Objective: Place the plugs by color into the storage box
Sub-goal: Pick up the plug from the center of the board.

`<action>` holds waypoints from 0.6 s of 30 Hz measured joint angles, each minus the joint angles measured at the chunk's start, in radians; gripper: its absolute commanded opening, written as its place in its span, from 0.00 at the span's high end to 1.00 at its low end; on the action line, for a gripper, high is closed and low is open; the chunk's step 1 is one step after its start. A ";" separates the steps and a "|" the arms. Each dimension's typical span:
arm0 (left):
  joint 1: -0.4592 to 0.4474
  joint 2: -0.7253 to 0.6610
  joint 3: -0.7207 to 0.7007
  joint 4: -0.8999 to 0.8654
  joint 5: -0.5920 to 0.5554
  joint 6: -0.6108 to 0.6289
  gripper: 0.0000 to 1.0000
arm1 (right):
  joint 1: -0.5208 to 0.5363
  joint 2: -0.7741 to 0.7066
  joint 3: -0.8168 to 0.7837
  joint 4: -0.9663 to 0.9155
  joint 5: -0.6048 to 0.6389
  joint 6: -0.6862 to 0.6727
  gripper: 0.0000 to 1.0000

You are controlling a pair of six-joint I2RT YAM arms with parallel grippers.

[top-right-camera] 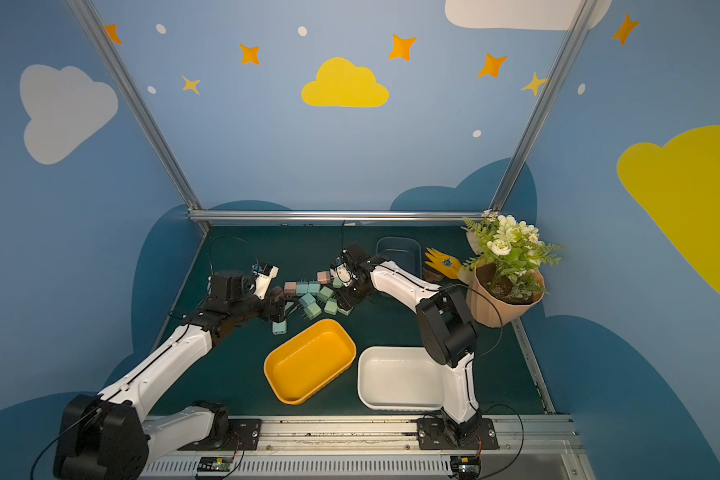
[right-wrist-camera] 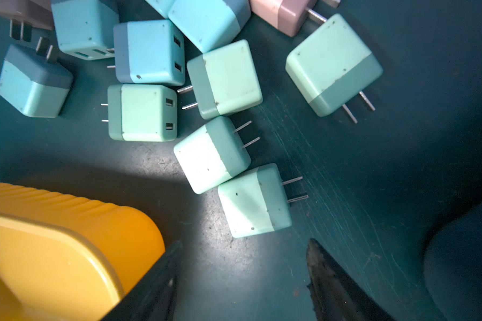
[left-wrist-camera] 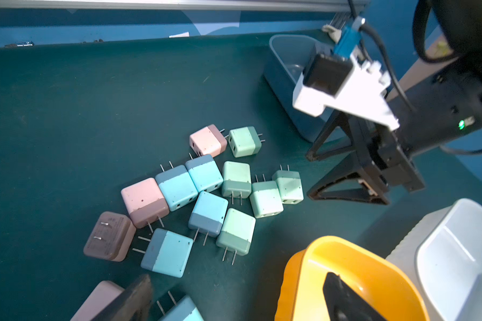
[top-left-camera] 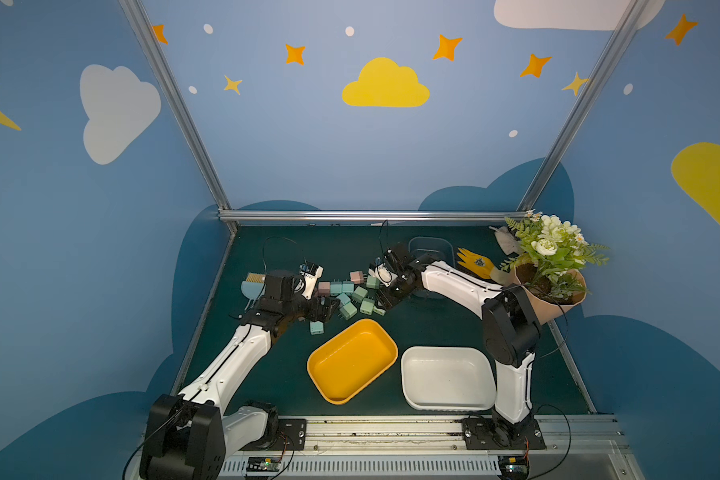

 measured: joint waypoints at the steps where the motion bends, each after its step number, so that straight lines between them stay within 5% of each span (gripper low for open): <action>1: 0.000 0.003 0.000 0.010 0.018 -0.010 0.08 | 0.000 0.008 0.003 0.001 0.000 -0.004 0.28; 18: -0.067 0.195 0.018 -0.035 0.076 0.063 0.10 | 0.027 0.104 0.037 0.043 0.084 -0.129 0.31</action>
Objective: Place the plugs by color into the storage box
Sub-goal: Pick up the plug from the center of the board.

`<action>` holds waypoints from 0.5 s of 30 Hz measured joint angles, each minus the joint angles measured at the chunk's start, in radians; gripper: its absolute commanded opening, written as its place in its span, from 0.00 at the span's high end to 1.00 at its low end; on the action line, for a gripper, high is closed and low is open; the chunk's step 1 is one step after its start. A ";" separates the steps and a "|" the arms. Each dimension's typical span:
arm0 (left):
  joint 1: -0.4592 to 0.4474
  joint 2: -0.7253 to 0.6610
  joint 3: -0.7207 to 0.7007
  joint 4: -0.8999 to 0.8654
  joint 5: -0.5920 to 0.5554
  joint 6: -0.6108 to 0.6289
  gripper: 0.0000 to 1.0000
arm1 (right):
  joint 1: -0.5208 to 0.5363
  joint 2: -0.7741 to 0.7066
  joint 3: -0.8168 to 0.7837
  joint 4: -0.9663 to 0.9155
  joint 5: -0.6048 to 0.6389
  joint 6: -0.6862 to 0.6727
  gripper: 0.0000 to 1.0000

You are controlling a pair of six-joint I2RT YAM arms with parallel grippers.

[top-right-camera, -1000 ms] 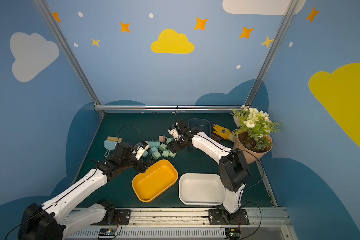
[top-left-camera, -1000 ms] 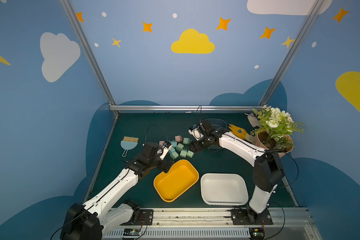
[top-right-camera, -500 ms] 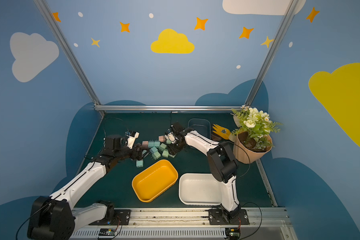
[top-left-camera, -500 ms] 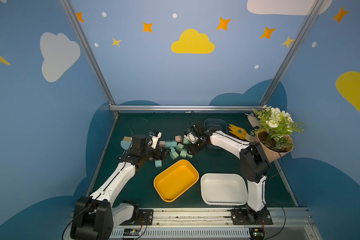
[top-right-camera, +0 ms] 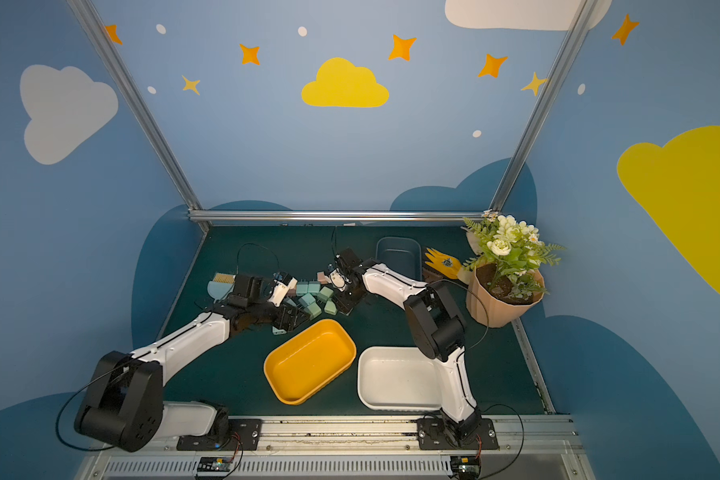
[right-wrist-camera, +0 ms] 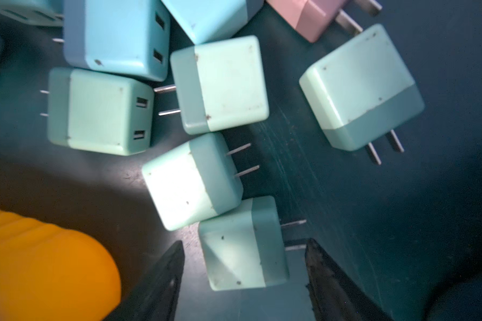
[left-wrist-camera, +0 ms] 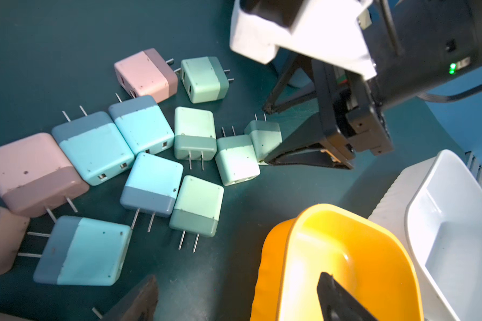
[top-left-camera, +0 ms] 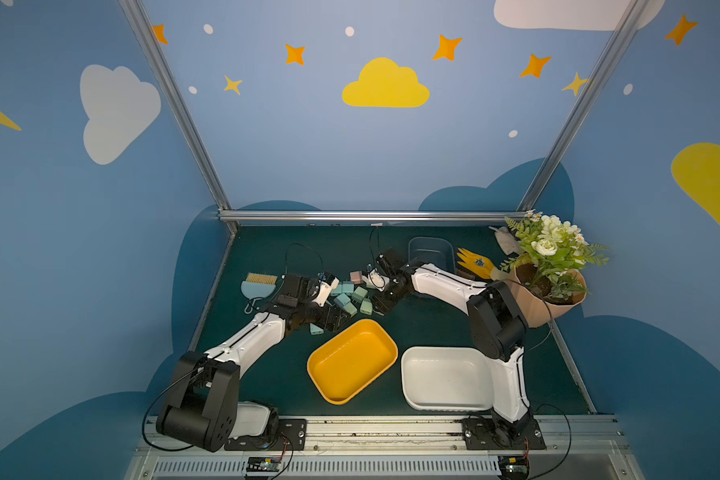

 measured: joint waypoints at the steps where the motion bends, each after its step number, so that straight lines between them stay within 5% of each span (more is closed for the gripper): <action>1: 0.000 0.000 0.010 -0.001 0.003 0.002 0.10 | 0.001 0.010 0.002 0.000 0.014 -0.010 0.32; 15: 0.000 -0.090 0.039 0.022 0.014 0.023 0.10 | 0.030 0.035 0.063 -0.046 0.096 -0.095 0.57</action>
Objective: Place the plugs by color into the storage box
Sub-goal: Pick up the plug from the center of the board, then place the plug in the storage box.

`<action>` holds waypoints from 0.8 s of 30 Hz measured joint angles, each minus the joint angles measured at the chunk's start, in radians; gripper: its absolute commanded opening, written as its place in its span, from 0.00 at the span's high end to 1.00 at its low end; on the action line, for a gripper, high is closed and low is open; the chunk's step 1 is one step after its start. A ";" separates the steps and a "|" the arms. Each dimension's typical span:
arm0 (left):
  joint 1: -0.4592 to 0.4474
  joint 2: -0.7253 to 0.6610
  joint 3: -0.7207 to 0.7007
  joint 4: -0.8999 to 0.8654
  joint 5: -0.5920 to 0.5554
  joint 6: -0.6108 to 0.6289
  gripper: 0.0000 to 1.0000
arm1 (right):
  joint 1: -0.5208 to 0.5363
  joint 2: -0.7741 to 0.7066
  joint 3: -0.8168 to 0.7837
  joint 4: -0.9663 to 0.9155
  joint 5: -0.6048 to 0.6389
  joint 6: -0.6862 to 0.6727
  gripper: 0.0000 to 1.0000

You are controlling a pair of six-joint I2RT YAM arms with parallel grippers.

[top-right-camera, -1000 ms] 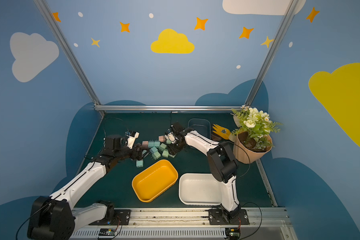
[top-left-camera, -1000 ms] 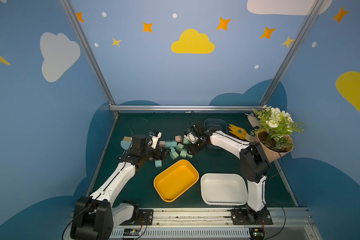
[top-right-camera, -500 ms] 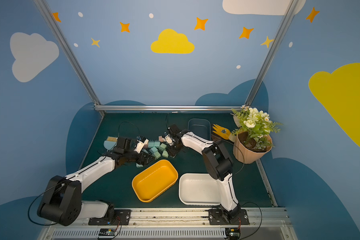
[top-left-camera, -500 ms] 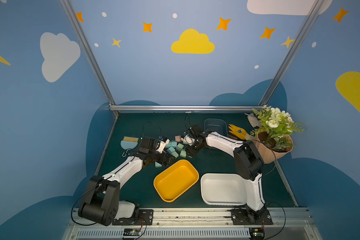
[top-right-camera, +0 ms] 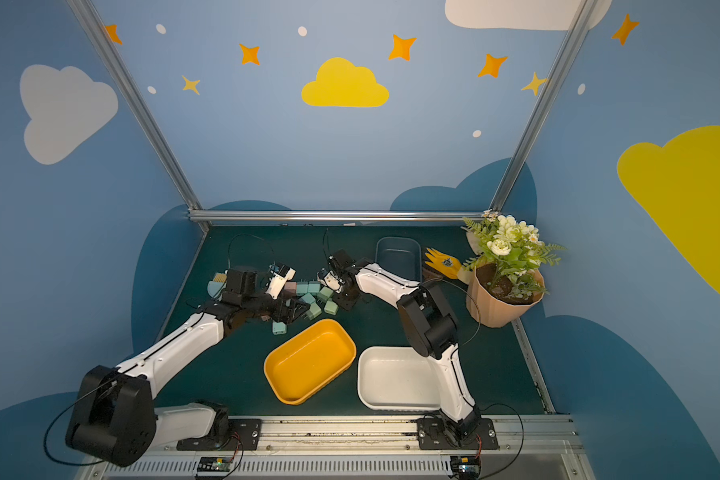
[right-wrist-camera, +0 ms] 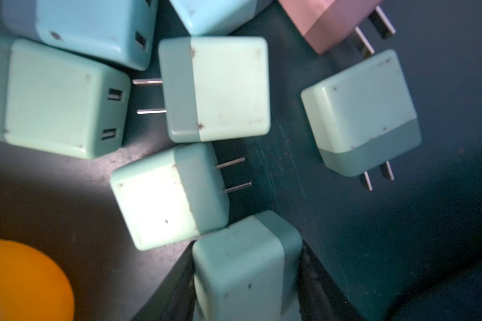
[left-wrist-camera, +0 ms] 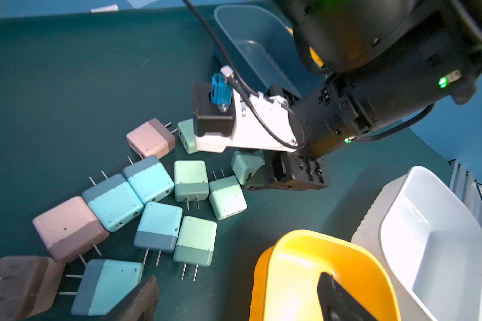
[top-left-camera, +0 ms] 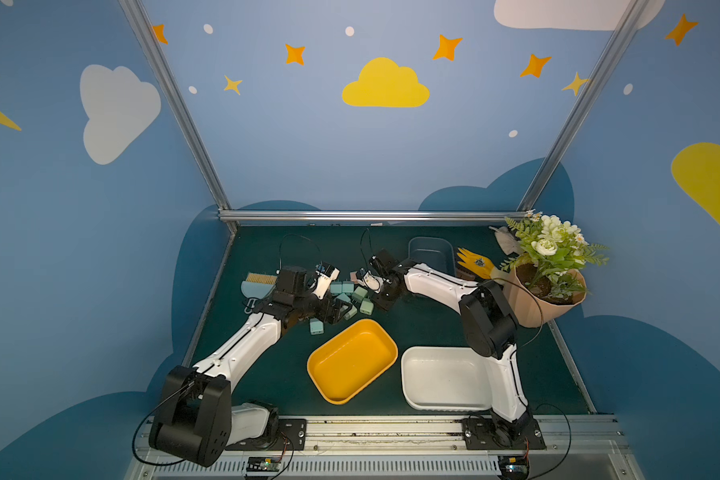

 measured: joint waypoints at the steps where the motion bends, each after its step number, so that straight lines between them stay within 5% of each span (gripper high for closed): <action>1: 0.000 -0.013 0.000 0.003 -0.001 0.000 0.10 | 0.001 -0.005 0.000 -0.003 0.003 0.004 0.60; 12: -0.019 -0.113 0.000 0.017 -0.002 0.024 0.11 | 0.023 -0.184 -0.040 -0.048 0.050 0.114 0.62; 24: -0.154 -0.172 0.014 -0.068 -0.016 0.103 0.11 | 0.111 -0.522 -0.266 -0.124 0.138 0.337 0.65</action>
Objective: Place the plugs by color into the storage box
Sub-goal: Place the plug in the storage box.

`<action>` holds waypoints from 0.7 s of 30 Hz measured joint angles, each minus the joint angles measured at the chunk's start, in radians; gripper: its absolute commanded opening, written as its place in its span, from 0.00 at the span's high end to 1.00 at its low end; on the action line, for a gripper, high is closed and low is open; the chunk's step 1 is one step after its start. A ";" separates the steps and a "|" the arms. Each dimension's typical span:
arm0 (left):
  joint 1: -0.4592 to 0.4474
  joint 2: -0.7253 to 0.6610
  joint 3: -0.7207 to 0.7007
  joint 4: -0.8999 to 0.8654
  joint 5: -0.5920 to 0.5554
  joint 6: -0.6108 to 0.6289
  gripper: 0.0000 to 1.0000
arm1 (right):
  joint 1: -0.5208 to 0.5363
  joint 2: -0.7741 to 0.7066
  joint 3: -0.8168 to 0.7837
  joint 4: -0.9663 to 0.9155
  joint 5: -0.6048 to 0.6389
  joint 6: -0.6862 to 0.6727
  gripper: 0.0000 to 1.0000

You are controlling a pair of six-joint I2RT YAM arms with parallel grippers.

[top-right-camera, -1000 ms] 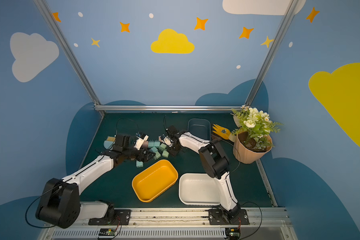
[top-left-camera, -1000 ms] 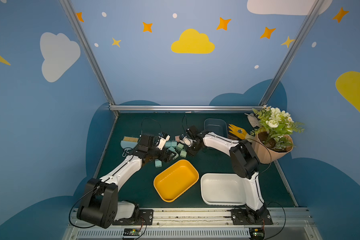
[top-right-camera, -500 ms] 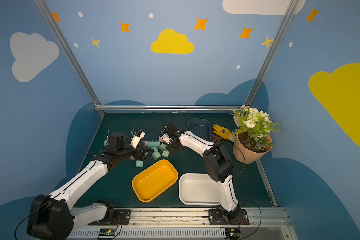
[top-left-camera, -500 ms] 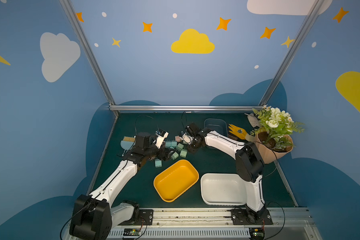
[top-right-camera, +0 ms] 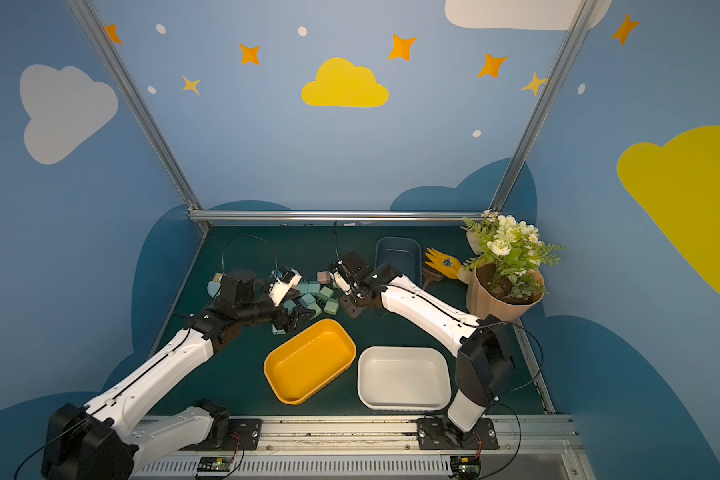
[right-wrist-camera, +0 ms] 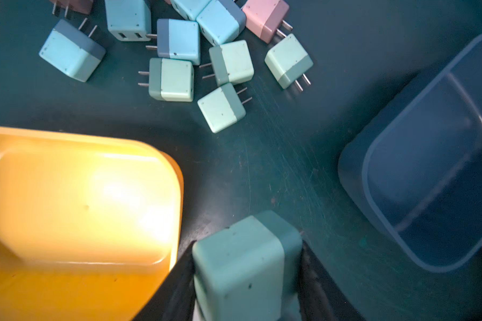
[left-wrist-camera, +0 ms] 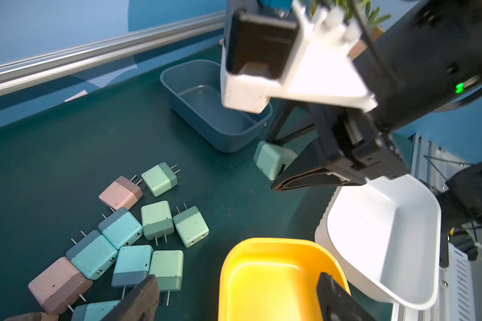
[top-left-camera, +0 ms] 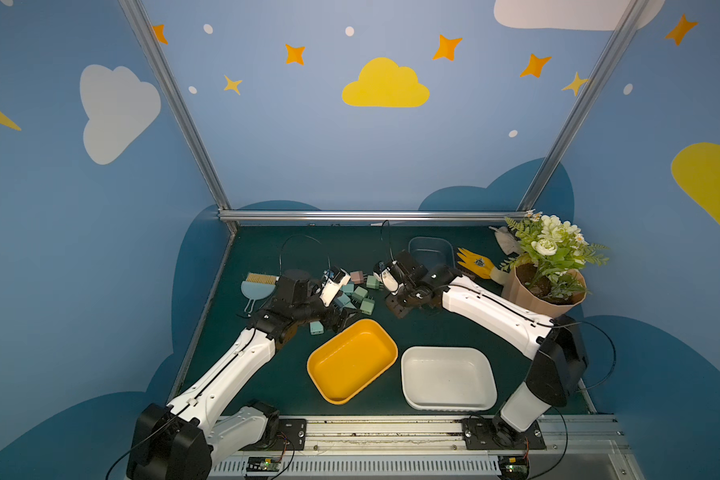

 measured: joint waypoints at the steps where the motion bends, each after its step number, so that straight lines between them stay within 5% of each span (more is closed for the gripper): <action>1: -0.018 -0.002 0.007 -0.015 -0.005 0.018 0.11 | 0.007 -0.029 -0.026 -0.008 0.005 0.023 0.65; 12: -0.119 -0.014 0.028 -0.078 -0.013 0.128 0.11 | 0.063 -0.354 -0.290 -0.104 0.029 0.275 0.67; 21: -0.204 0.048 0.053 -0.109 -0.006 0.217 0.10 | 0.073 -0.419 -0.405 -0.163 0.034 0.407 0.67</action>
